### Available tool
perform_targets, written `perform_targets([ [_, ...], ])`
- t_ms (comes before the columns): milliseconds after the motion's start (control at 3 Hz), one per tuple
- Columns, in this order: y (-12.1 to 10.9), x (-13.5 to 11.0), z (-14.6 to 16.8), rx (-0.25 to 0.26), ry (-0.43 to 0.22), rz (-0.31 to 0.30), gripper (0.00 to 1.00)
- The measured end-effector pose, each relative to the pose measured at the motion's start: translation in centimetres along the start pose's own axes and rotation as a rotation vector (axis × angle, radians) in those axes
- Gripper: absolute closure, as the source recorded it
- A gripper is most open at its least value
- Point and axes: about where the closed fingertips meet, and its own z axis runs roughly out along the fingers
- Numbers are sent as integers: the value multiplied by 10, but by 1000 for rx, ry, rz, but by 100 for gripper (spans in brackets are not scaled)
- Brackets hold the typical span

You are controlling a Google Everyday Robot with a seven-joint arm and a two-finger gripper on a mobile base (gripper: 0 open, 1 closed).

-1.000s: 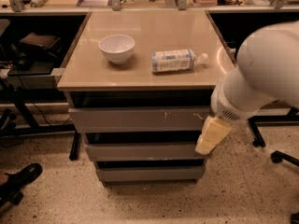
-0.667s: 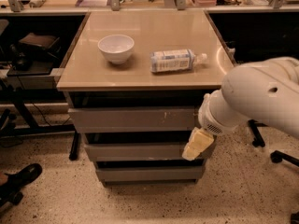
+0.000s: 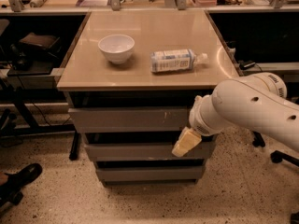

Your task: Open top drawer

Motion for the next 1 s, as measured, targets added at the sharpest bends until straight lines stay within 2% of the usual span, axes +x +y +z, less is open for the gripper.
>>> perform_targets([
  [333,-1,1,9,28,24,3,0],
  [667,4,-1,48,78,47,-33,0],
  [1000,-10,-7,72,173,69,-70,0],
])
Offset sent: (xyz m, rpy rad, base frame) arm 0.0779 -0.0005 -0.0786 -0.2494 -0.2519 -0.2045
